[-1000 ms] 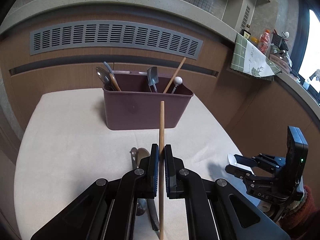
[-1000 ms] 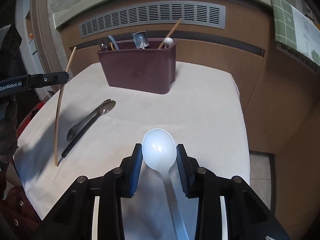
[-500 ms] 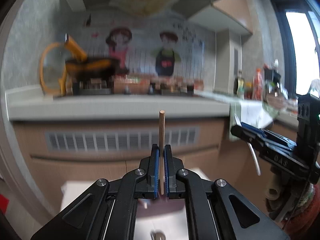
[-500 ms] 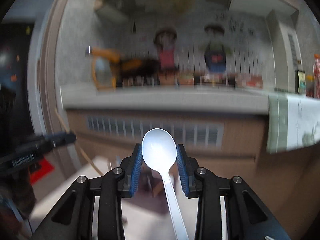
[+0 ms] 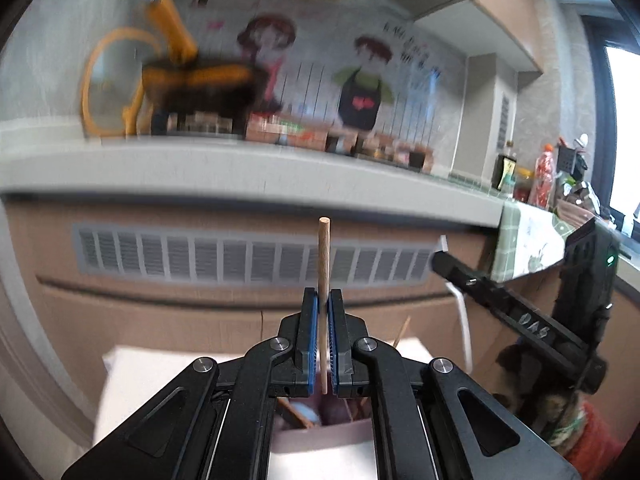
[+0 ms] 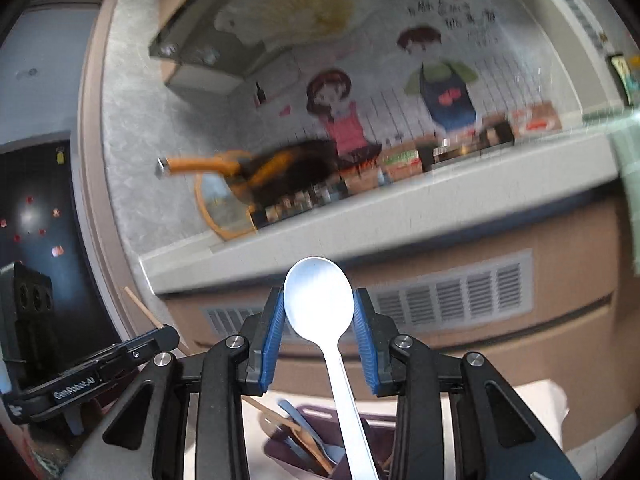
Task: Organize utensils
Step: 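Carry white spoon and chopstick over the maroon holder, drop them in, open both tools, then grasp the smoky dark spoon with the right tool while the left tool grasps the smiley-handled spoon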
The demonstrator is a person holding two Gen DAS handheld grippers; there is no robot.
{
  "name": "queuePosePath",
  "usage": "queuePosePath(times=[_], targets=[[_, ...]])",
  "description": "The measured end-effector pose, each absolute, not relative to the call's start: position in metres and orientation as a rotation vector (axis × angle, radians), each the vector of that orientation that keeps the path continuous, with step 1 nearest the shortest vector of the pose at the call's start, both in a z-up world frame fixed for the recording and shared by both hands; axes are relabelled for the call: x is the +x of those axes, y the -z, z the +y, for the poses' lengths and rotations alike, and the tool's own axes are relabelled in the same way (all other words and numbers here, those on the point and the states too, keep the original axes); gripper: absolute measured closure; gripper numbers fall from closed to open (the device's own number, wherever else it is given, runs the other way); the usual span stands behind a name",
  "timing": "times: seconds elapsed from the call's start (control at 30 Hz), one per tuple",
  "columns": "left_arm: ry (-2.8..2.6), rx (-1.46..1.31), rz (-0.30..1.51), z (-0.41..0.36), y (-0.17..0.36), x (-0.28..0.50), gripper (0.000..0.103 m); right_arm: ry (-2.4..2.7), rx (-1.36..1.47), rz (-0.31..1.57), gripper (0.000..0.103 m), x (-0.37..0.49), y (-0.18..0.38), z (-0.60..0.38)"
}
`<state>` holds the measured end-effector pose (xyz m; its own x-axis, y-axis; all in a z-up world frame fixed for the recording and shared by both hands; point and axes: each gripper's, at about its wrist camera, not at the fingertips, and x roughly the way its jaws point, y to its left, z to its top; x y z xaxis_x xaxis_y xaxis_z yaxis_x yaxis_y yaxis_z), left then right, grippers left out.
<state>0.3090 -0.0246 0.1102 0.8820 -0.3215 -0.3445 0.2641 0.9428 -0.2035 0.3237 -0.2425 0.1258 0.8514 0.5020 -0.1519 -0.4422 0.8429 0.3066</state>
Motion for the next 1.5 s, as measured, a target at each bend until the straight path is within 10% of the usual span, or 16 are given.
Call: queuePosePath(times=[0.5, 0.9, 1.5], targets=[[0.344, -0.228, 0.496, -0.019, -0.062, 0.351, 0.098, -0.430, 0.161, 0.185, 0.071, 0.365, -0.068, -0.209], [0.399, -0.320, 0.542, -0.013, -0.033, 0.345, 0.078, -0.374, 0.121, 0.282, 0.067, 0.320, -0.044, -0.236], [0.097, -0.303, 0.684, 0.055, 0.031, 0.206, 0.076, -0.416, -0.012, 0.792, 0.067, 0.229, 0.045, -0.217]])
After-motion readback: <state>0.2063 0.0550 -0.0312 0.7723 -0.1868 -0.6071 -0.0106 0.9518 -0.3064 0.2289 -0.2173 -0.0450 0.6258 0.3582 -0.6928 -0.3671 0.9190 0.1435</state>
